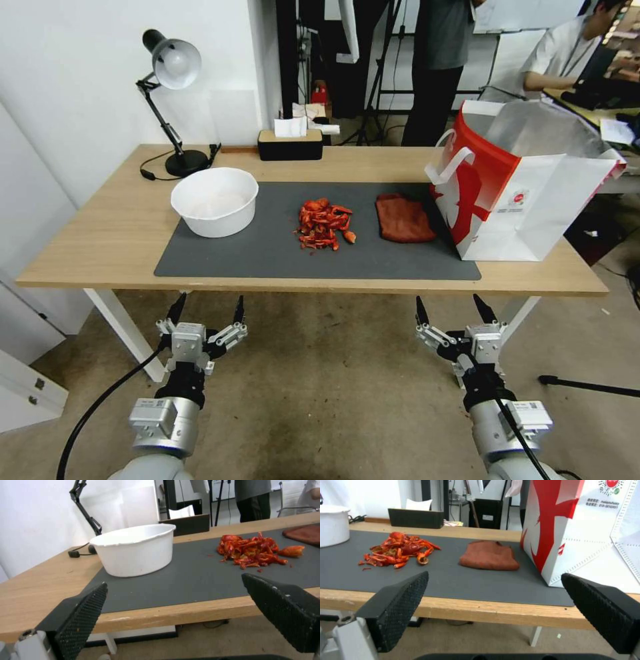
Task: Sweep shrimp from table into container with towel, then put container into takeout bag.
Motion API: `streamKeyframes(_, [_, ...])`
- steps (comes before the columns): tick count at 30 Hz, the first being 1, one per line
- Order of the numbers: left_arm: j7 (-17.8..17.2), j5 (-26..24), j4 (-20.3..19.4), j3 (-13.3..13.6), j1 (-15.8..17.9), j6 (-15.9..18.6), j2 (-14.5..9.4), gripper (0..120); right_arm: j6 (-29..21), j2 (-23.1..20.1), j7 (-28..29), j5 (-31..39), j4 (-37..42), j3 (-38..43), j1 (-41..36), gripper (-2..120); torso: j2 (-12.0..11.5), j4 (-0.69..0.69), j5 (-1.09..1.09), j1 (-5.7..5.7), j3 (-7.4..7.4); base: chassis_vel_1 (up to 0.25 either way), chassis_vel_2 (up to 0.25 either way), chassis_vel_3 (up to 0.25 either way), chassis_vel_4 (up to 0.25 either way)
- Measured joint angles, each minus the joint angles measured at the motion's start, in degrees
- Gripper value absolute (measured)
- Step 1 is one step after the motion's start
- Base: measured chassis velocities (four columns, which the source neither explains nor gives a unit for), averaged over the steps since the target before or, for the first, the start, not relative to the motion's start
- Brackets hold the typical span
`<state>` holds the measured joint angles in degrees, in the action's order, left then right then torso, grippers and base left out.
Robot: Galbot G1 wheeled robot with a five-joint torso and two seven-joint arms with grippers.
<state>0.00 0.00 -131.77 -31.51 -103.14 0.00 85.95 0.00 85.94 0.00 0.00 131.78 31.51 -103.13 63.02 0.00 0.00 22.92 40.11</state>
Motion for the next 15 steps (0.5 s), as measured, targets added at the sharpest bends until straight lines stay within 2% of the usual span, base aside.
streamKeyframes(15, [0.0,0.0,0.0,0.0,0.0,0.0,0.0,100,0.0,0.0,0.0,0.0,0.0,0.0,0.0,100,0.0,0.0,0.0,0.0,0.0,0.0,0.0,0.0,0.0])
